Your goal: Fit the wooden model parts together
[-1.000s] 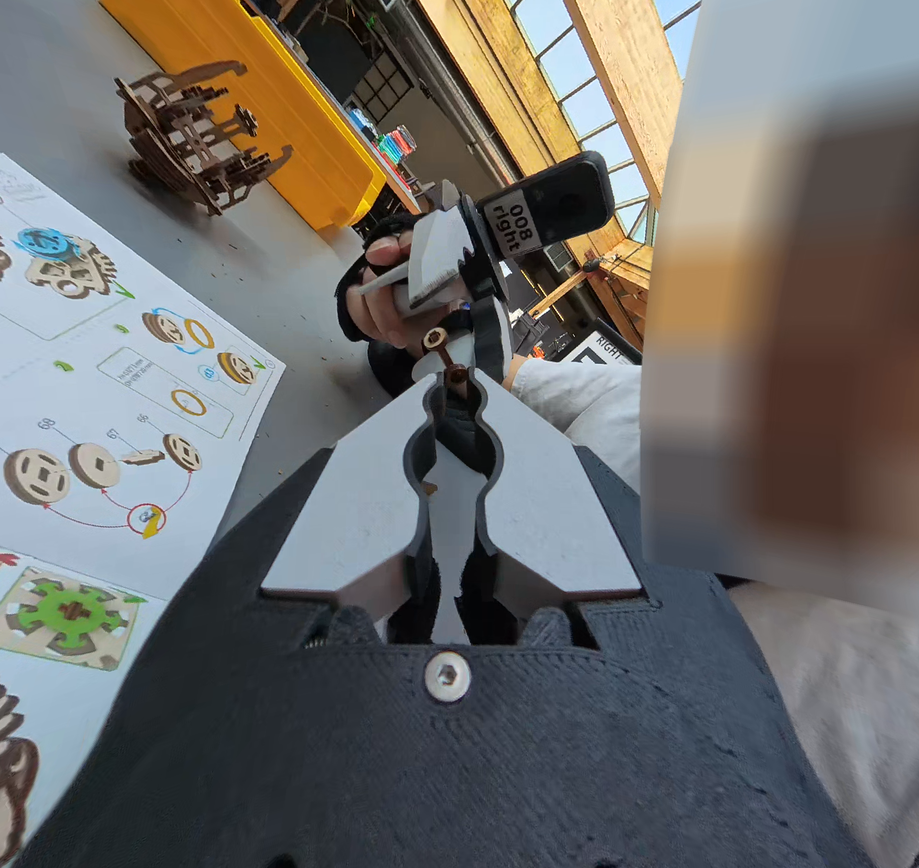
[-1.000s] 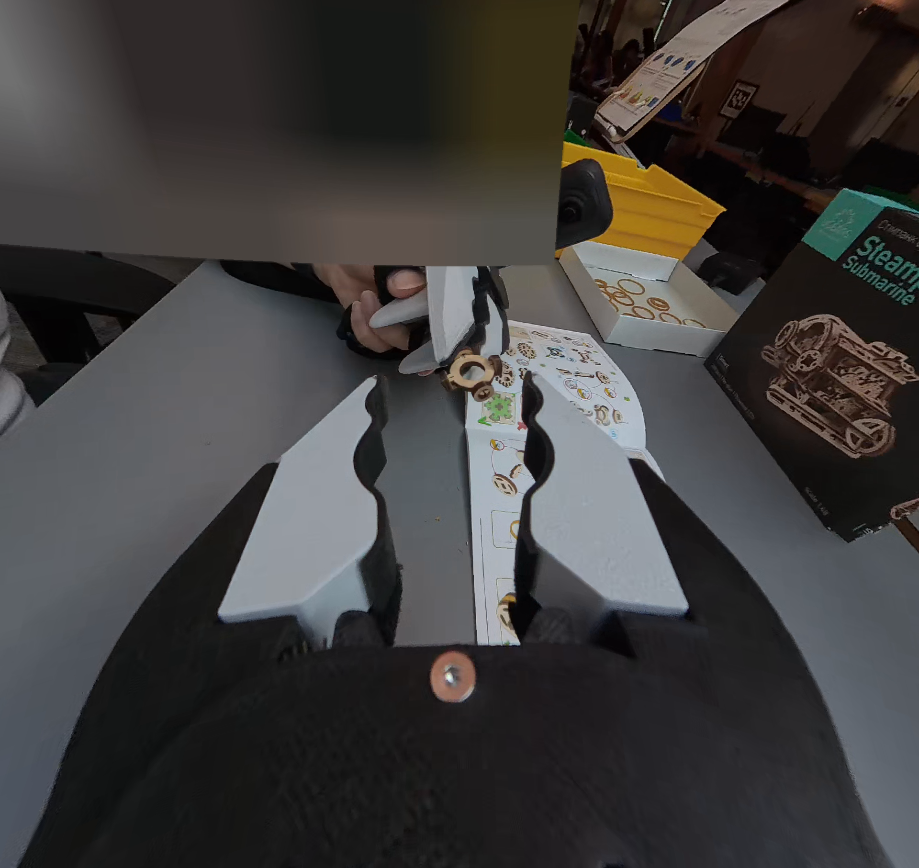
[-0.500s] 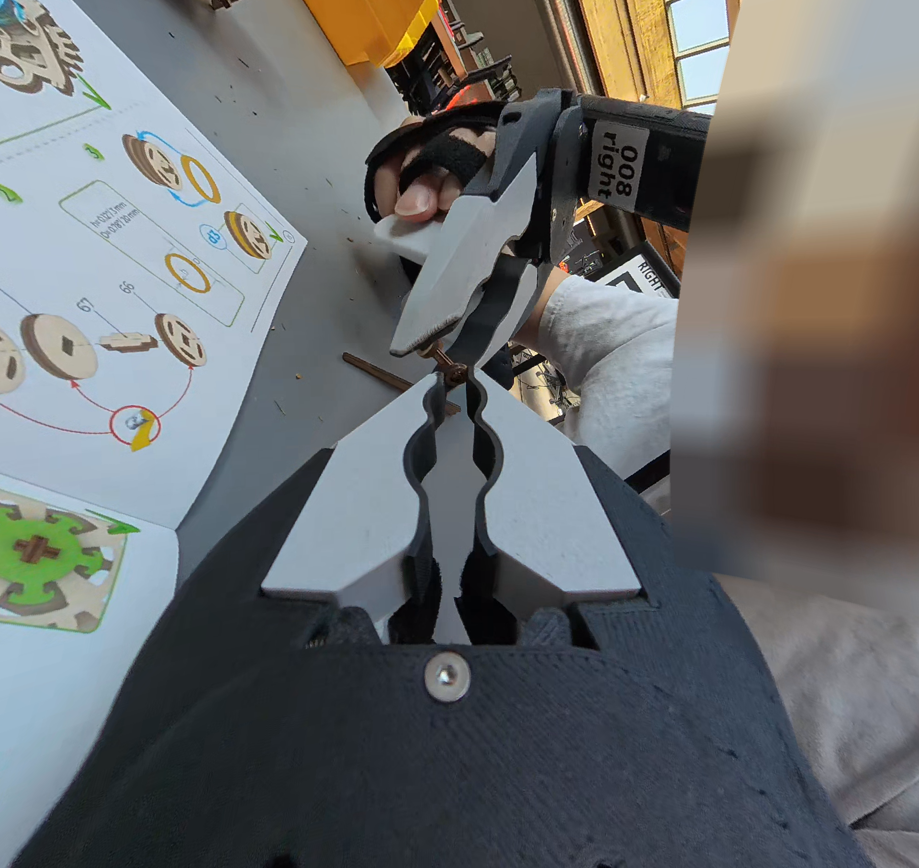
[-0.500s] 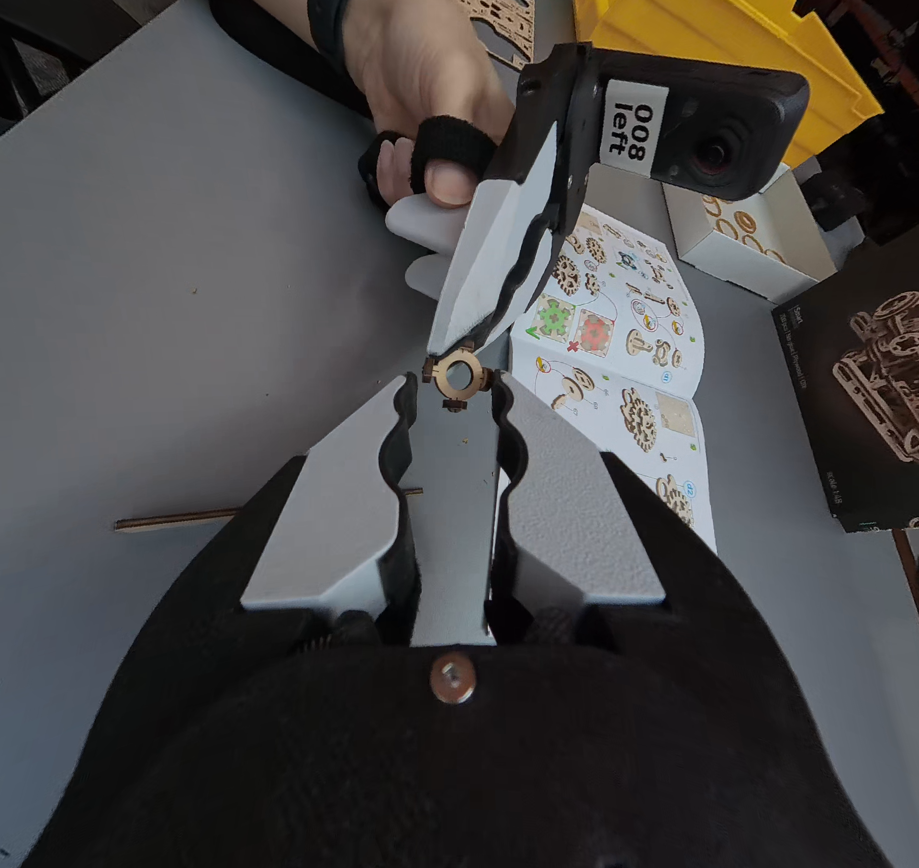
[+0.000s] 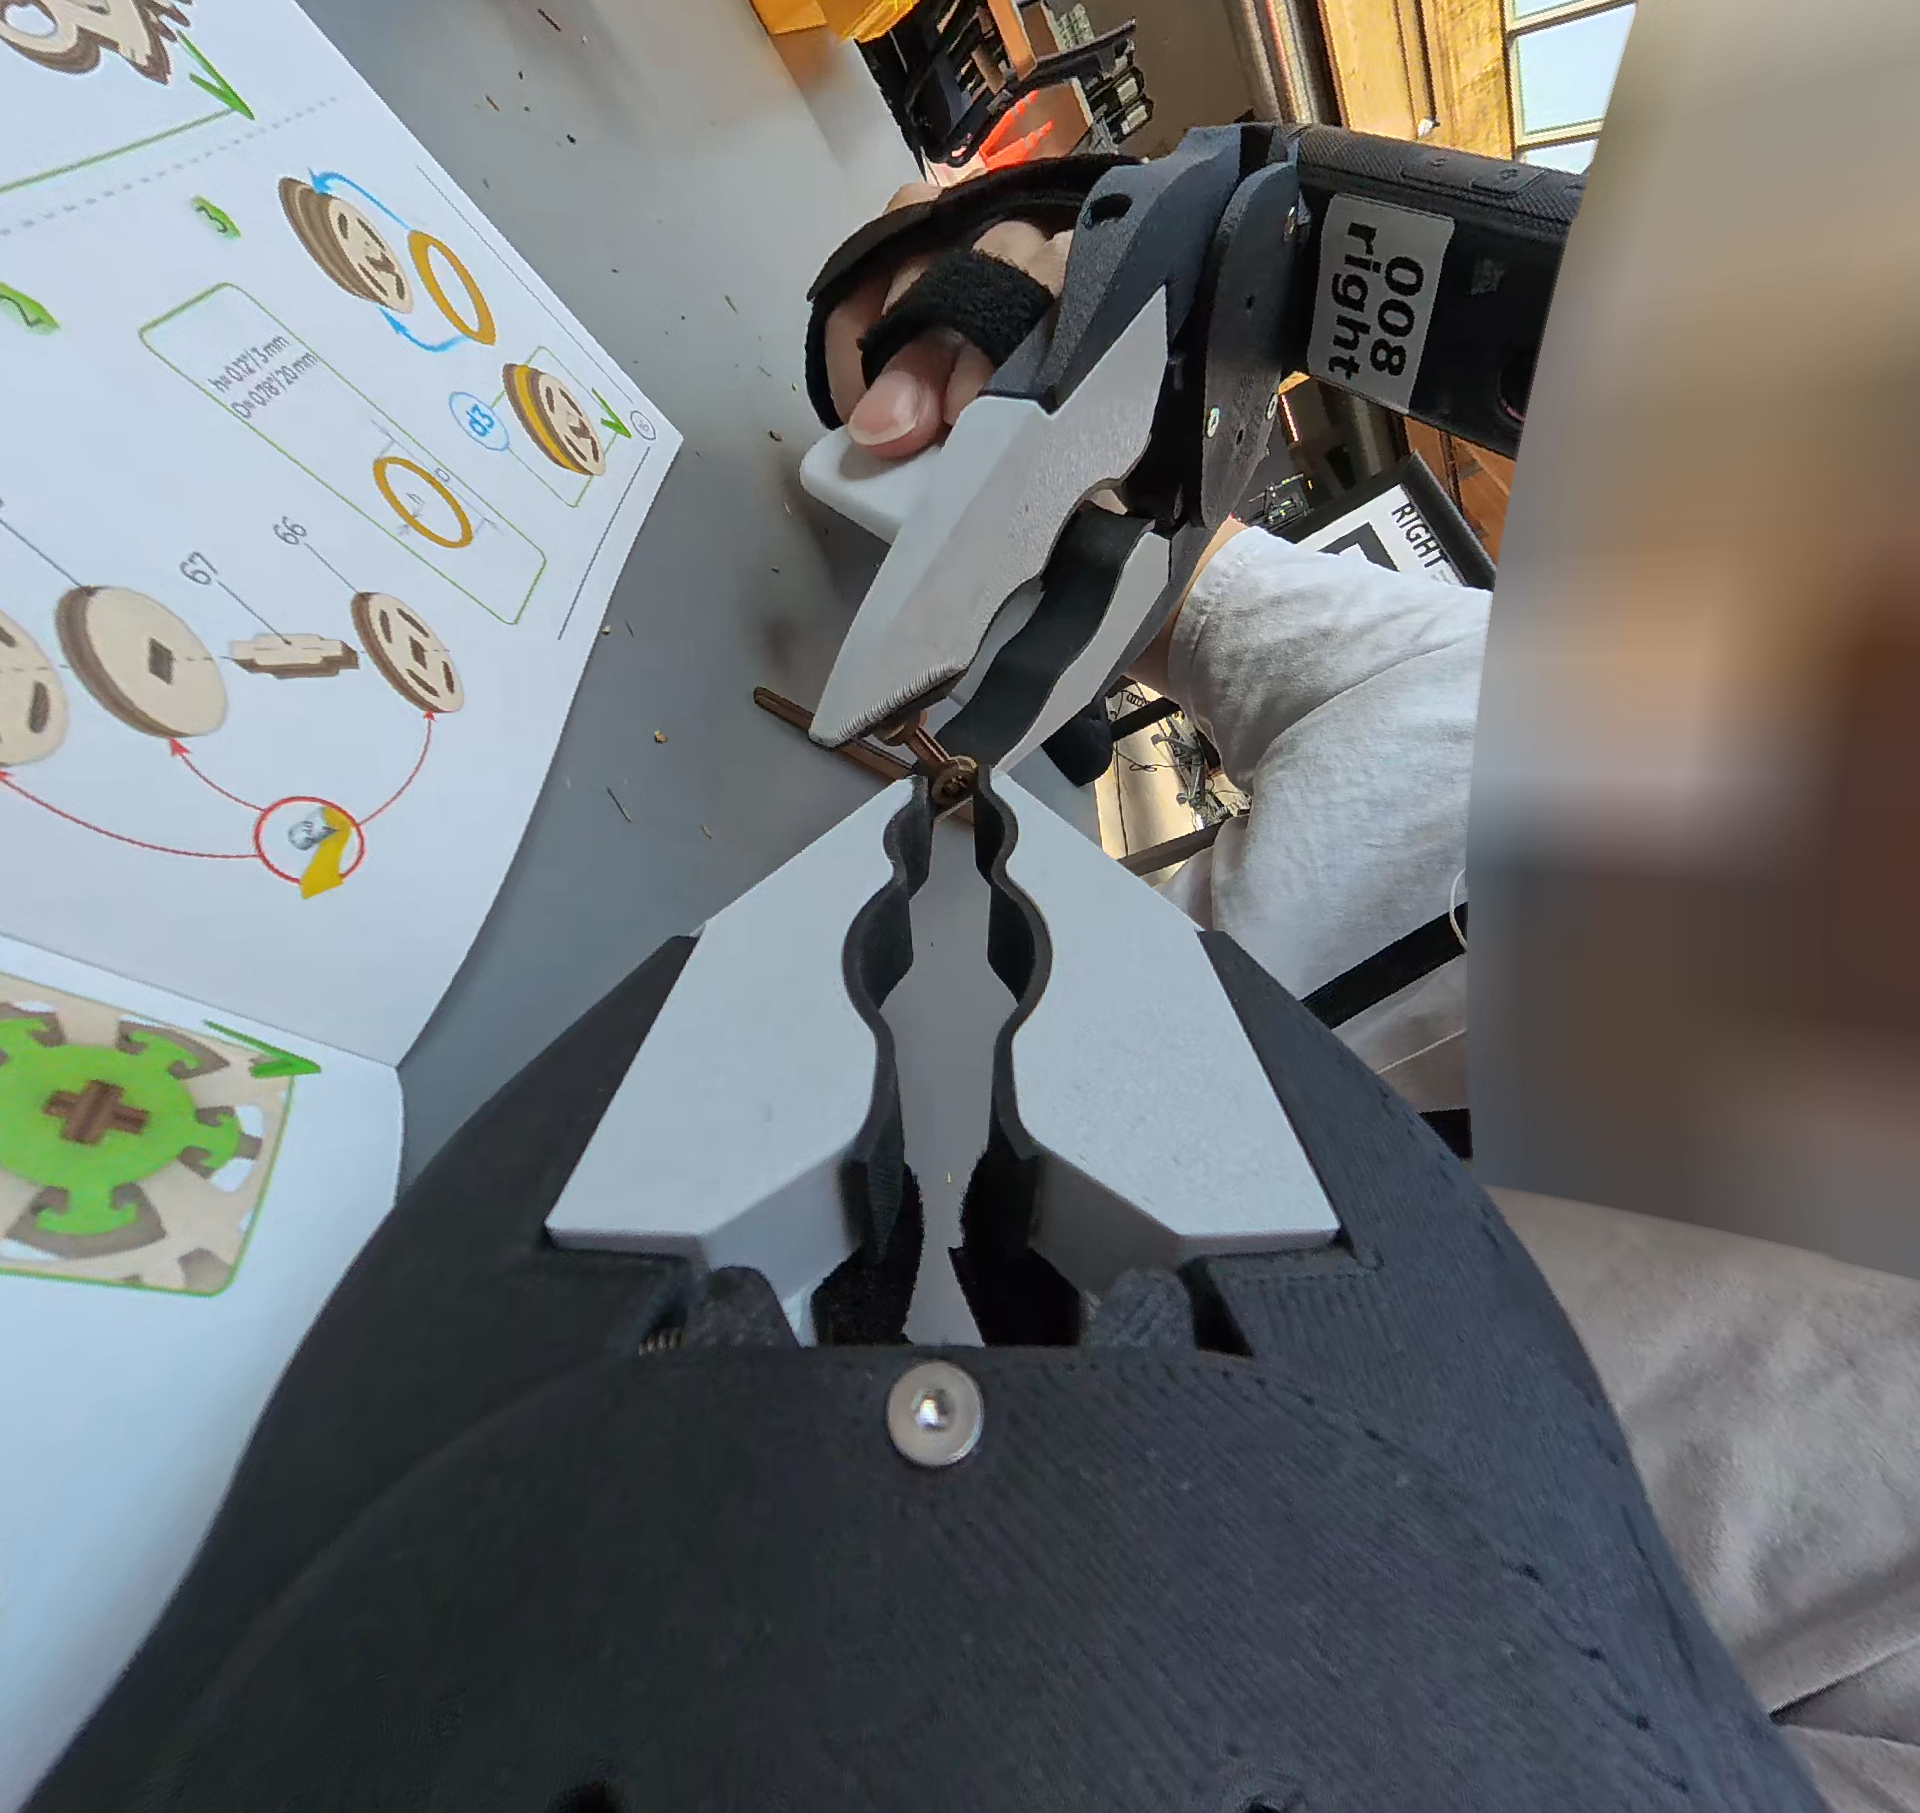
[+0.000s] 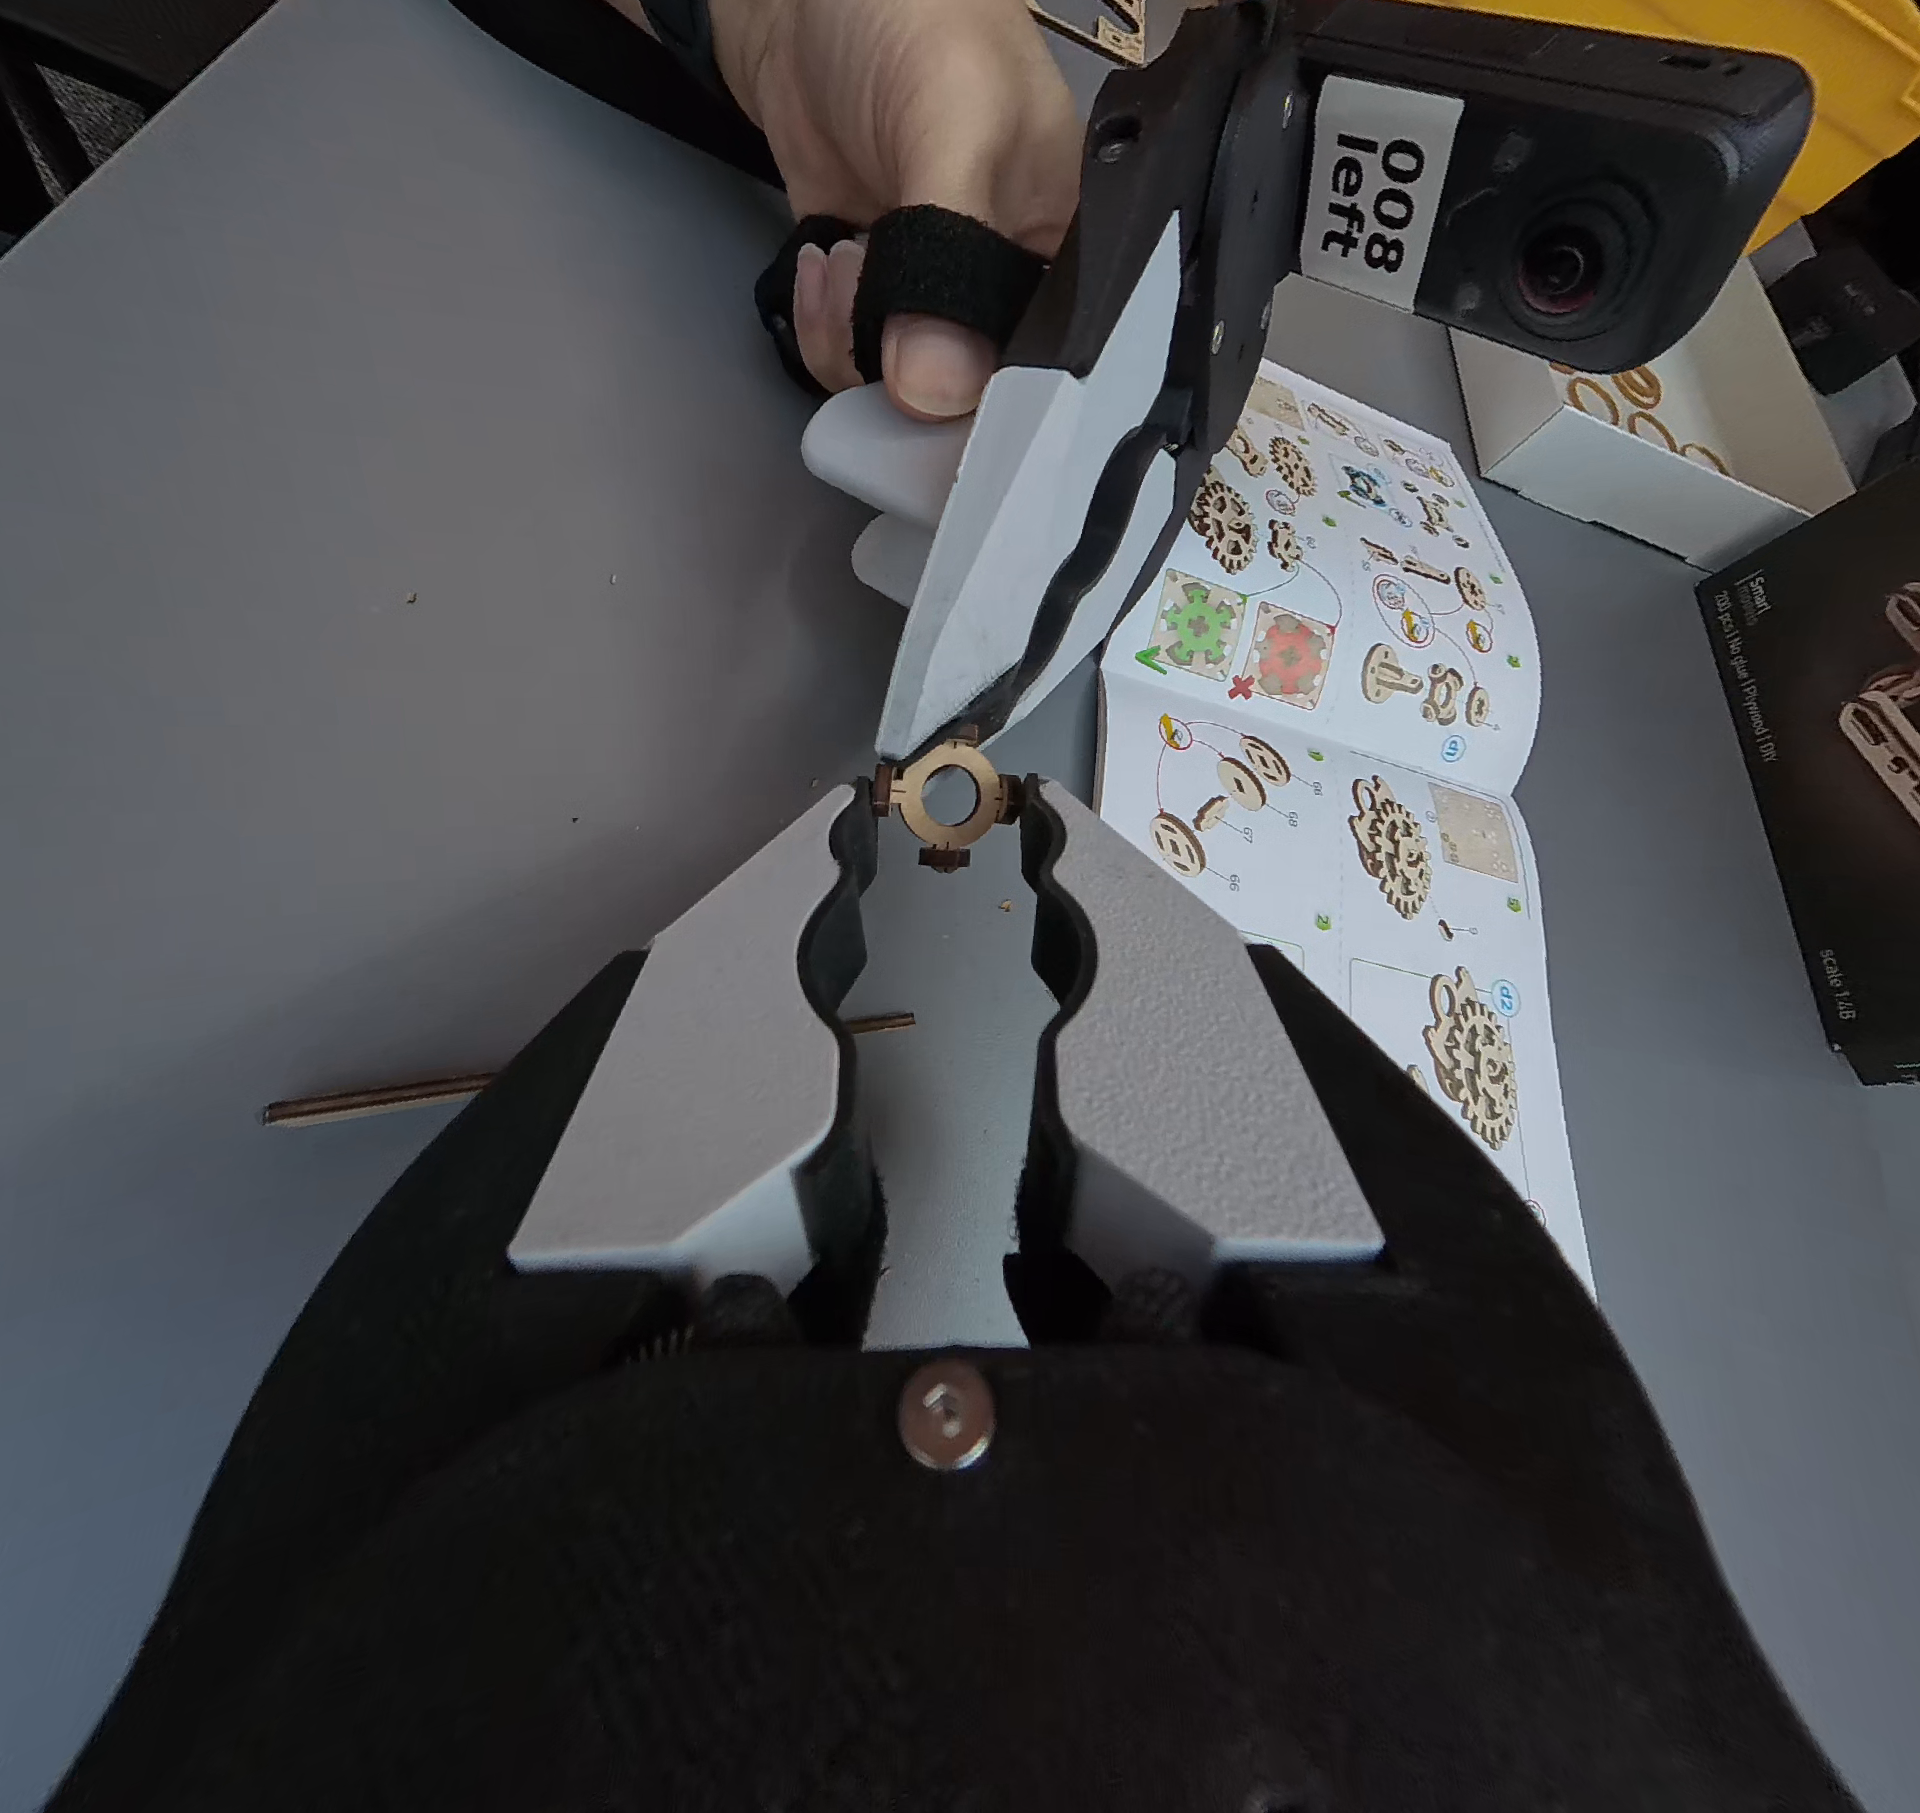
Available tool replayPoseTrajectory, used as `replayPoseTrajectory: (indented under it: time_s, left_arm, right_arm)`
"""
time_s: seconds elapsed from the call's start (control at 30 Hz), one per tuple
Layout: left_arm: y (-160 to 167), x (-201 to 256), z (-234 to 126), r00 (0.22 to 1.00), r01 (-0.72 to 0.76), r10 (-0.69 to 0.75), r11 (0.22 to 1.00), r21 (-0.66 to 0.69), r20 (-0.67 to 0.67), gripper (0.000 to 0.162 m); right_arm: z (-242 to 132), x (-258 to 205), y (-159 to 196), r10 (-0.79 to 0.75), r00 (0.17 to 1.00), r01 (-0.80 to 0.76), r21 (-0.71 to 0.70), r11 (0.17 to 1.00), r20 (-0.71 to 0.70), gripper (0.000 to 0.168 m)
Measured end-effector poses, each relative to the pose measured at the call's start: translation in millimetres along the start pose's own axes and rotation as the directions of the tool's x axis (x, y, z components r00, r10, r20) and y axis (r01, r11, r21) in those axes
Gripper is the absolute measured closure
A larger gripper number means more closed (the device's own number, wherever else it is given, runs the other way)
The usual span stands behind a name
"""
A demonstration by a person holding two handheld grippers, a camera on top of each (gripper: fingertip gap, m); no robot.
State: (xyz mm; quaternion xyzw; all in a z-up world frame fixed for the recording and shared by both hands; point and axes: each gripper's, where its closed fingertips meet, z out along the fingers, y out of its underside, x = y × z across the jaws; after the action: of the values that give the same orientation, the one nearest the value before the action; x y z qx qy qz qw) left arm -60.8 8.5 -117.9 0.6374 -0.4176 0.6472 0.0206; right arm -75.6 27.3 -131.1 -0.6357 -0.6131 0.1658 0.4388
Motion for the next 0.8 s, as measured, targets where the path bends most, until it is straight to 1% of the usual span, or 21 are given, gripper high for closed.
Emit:
replayPoseTrajectory:
  time_s: [0.27, 0.63, 0.73, 0.8]
  left_arm:
    - [1.8, -0.3, 0.4, 1.000, -0.021, 0.022, 1.000, -0.016, 0.011, 0.156]
    - [5.5, -3.6, 2.0, 0.994, -0.087, 0.090, 0.995, -0.048, 0.064, 0.157]
    - [5.5, -2.8, 2.2, 0.992, -0.107, 0.110, 0.993, -0.053, 0.068, 0.157]
    - [6.6, -5.4, 2.5, 0.988, -0.121, 0.126, 0.991, -0.064, 0.093, 0.157]
  right_arm:
    - [-1.2, -2.7, 0.0, -0.011, 1.000, 0.011, 0.008, 1.000, 0.019, 0.142]
    - [1.9, -5.4, 5.4, -0.065, 0.998, 0.065, -0.052, 0.997, -0.003, 0.143]
    - [-0.5, -4.8, 2.4, -0.023, 1.000, 0.023, -0.012, 1.000, 0.019, 0.142]
    - [-4.2, -7.7, -2.3, 0.026, 0.997, -0.028, 0.036, 0.999, 0.069, 0.137]
